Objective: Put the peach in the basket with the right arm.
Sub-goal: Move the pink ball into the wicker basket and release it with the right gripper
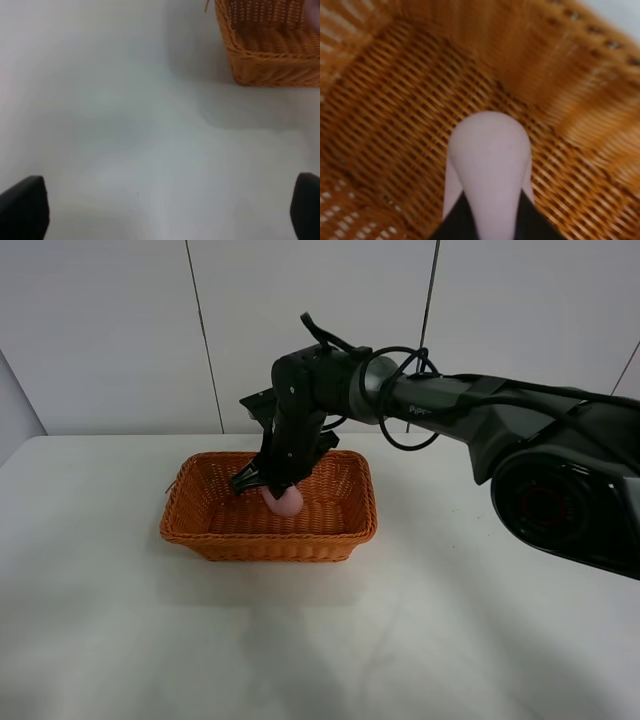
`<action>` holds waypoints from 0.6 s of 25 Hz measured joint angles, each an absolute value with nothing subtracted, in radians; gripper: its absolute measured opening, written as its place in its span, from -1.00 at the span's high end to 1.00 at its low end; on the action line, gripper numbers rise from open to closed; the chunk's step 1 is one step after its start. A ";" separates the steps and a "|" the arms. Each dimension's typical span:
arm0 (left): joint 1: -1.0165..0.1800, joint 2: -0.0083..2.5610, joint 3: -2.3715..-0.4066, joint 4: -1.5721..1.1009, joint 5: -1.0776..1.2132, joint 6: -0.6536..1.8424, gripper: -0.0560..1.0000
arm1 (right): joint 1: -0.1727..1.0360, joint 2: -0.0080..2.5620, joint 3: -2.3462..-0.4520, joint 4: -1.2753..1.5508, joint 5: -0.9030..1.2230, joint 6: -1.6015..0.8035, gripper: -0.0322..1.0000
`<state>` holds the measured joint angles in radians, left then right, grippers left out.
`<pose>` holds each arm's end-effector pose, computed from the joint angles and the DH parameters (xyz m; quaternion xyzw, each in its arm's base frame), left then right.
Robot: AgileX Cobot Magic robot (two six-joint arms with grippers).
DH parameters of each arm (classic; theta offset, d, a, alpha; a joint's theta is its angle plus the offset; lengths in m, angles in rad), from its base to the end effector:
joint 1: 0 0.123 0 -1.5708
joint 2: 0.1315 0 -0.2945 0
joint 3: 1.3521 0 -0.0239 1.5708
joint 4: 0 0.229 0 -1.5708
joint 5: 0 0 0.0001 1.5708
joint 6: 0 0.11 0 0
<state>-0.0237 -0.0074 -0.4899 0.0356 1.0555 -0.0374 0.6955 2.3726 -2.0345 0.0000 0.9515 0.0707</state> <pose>-0.0164 0.0038 0.2558 -0.0065 0.8524 0.0018 0.5228 0.3869 0.3229 0.1619 -0.3021 0.9355 0.0685 0.1699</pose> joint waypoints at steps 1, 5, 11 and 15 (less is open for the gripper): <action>-0.024 -0.007 -0.490 0.036 1.055 -0.037 -0.99 | 0.695 2.383 -2.035 0.000 0.951 0.073 0.55; -0.024 -0.007 -0.490 0.036 1.055 -0.037 -0.99 | 0.695 2.396 -2.035 0.000 0.950 0.089 -0.17; -0.024 -0.007 -0.490 0.036 1.055 -0.037 -0.99 | 0.695 2.372 -2.047 0.000 0.971 0.094 -0.40; -0.024 -0.007 -0.490 0.036 1.055 -0.037 -0.99 | 0.693 2.341 -2.148 -0.008 1.071 0.094 -0.40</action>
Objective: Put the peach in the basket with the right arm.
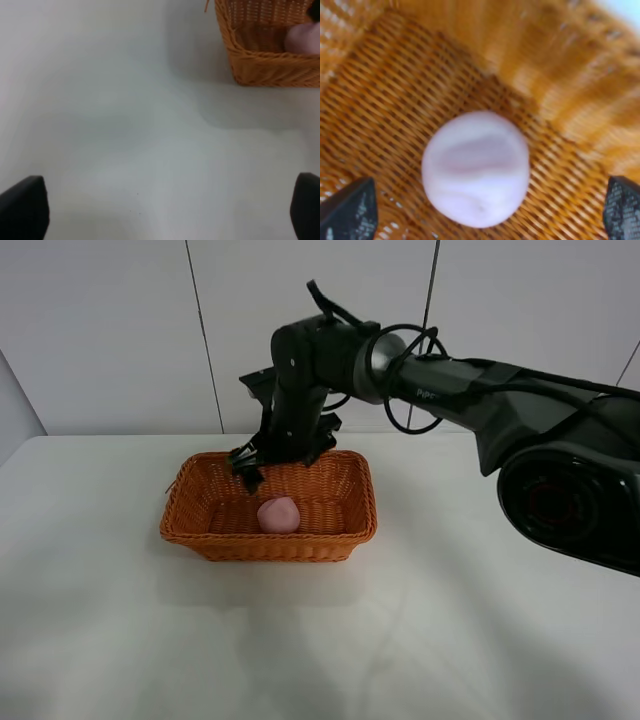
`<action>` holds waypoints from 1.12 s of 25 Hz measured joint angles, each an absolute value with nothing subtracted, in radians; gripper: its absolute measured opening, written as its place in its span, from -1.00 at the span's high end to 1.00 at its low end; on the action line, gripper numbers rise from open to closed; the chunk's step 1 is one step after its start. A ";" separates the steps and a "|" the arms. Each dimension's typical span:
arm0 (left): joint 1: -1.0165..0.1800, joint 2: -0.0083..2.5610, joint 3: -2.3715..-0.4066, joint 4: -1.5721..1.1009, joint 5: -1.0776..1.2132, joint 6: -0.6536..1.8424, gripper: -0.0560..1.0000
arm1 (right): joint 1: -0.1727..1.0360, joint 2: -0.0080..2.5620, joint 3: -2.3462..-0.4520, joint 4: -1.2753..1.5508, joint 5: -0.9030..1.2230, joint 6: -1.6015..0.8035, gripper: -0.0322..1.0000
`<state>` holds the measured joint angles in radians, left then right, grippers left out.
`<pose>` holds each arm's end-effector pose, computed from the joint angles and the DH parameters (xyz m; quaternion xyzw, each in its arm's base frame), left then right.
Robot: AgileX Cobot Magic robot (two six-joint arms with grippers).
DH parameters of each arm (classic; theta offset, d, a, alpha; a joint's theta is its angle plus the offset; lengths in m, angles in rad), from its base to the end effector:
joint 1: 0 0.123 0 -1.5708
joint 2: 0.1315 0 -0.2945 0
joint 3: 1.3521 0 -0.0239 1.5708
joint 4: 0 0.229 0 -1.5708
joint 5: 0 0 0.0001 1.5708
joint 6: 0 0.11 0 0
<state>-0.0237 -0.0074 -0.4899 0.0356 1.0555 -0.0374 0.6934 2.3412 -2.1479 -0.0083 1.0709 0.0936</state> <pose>-0.0164 0.0038 0.2558 -0.0065 0.8524 0.0018 0.5228 0.3877 0.3211 0.2035 -0.2909 0.9365 0.0713 0.1822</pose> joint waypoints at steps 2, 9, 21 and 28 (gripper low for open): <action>-0.024 -0.007 -0.490 0.036 1.055 -0.037 -0.99 | 0.693 2.332 -2.238 -0.022 1.134 0.094 -0.40; -0.024 -0.007 -0.490 0.036 1.055 -0.037 -0.99 | 0.687 2.322 -2.448 -0.069 1.211 0.094 -0.41; -0.024 -0.007 -0.490 0.036 1.055 -0.037 -0.99 | 0.466 2.334 -2.446 -0.056 1.218 0.094 -0.41; -0.024 -0.007 -0.490 0.036 1.055 -0.037 -0.99 | 0.248 2.345 -2.446 -0.057 1.218 0.094 -0.41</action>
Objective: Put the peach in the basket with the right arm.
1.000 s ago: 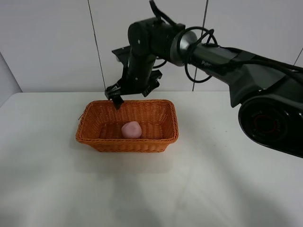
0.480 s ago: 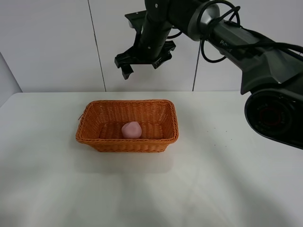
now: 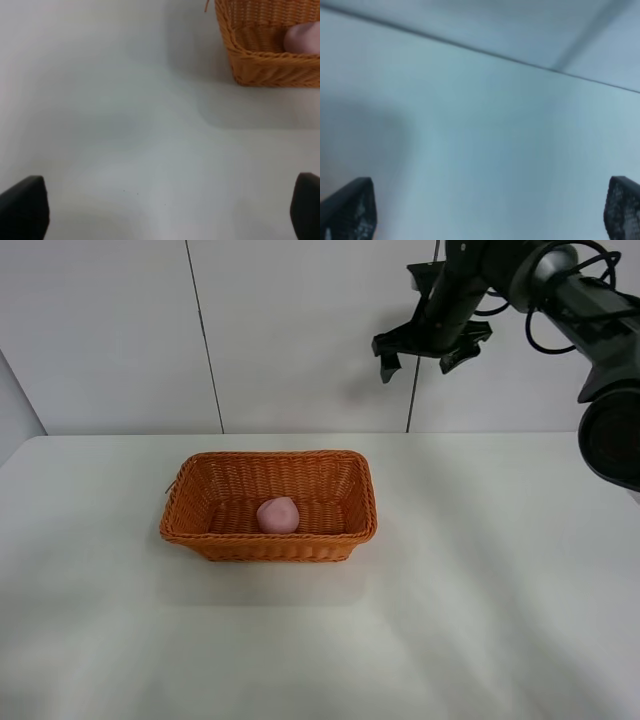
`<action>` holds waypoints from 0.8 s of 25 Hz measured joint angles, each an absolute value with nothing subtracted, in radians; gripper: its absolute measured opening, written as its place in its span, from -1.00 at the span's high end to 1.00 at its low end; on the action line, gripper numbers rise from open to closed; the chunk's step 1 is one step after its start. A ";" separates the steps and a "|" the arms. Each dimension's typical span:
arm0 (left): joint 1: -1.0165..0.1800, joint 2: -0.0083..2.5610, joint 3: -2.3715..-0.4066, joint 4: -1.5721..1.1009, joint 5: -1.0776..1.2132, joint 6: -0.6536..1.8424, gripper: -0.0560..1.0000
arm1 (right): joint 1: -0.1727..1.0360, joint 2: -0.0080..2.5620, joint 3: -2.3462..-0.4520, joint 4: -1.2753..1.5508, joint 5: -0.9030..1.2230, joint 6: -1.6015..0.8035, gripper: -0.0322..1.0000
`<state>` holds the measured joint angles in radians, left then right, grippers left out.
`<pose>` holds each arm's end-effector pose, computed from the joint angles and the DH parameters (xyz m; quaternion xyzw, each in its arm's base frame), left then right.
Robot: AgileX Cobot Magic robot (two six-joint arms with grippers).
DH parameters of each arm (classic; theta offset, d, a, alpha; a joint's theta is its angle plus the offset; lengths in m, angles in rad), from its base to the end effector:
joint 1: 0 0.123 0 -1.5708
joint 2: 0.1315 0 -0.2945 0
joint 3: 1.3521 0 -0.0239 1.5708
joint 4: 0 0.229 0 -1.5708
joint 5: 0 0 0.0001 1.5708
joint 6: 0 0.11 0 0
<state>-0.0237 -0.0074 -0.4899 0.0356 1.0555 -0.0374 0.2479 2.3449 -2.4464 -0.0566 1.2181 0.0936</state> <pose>-0.0164 0.0038 0.2558 -0.0065 0.8524 0.0018 0.5228 0.4946 0.1192 0.2770 -0.0765 0.9602 0.0176 0.2682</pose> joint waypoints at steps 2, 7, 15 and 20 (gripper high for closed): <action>-0.024 -0.007 -0.490 0.036 1.055 -0.037 -0.99 | 0.194 2.345 -2.446 -0.057 1.218 0.094 -0.41; -0.024 -0.007 -0.490 0.036 1.055 -0.037 -0.99 | 0.112 2.345 -2.446 -0.057 1.218 0.094 -0.41; -0.024 -0.007 -0.490 0.036 1.055 -0.037 -0.99 | 0.082 2.337 -2.430 -0.035 1.218 0.094 -0.41; -0.024 -0.007 -0.490 0.036 1.055 -0.037 -0.99 | 0.082 2.261 -2.305 -0.036 1.218 0.089 -0.41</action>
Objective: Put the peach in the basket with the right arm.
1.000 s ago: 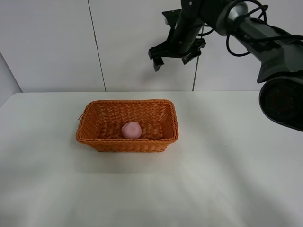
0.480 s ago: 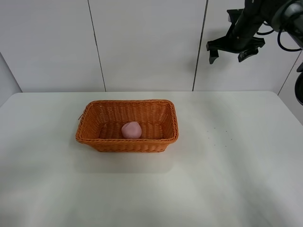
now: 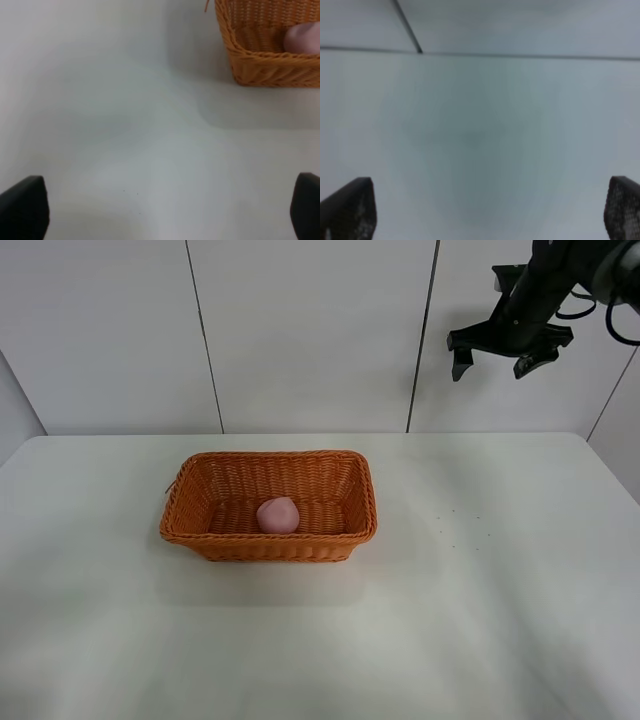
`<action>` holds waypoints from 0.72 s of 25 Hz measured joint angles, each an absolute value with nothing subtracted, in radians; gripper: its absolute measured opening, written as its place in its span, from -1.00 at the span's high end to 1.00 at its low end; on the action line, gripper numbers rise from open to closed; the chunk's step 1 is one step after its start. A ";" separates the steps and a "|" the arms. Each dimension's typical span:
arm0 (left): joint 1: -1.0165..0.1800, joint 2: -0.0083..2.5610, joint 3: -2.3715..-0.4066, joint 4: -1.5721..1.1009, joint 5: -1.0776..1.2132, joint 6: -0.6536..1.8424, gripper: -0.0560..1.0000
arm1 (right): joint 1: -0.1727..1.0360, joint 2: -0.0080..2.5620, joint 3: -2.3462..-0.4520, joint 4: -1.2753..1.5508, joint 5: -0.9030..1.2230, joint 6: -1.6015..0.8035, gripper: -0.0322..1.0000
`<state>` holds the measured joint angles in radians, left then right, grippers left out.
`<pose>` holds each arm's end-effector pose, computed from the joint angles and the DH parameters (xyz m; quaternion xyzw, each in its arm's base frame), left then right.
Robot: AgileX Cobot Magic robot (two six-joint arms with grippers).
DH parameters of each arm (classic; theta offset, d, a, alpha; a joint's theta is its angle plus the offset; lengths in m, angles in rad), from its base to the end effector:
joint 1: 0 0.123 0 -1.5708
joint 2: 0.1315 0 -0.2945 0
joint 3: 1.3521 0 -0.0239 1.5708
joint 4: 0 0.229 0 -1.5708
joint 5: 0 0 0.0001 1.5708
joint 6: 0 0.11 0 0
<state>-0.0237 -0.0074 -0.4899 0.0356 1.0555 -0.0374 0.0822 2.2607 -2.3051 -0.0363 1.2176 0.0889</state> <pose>-0.0164 0.0038 0.2558 -0.0065 0.8524 0.0018 0.5228 0.4893 0.0366 0.2800 0.0012 0.9706 0.0025 0.2407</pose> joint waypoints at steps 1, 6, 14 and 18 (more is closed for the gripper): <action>-0.024 -0.007 -0.490 0.036 1.055 -0.037 -0.99 | 0.082 2.231 -2.274 -0.036 1.218 0.086 -0.41; -0.024 -0.007 -0.490 0.036 1.055 -0.037 -0.99 | 0.082 2.048 -2.047 -0.036 1.216 0.075 -0.41; -0.024 -0.007 -0.490 0.036 1.055 -0.037 -0.99 | 0.082 1.682 -1.617 -0.037 1.214 0.074 -0.41; -0.024 -0.007 -0.490 0.036 1.055 -0.037 -0.99 | 0.082 1.426 -1.322 -0.037 1.214 0.074 -0.41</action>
<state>-0.0237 -0.0074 -0.4899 0.0356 1.0555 -0.0374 0.0822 1.4264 -1.3216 -0.0372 1.2142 0.0742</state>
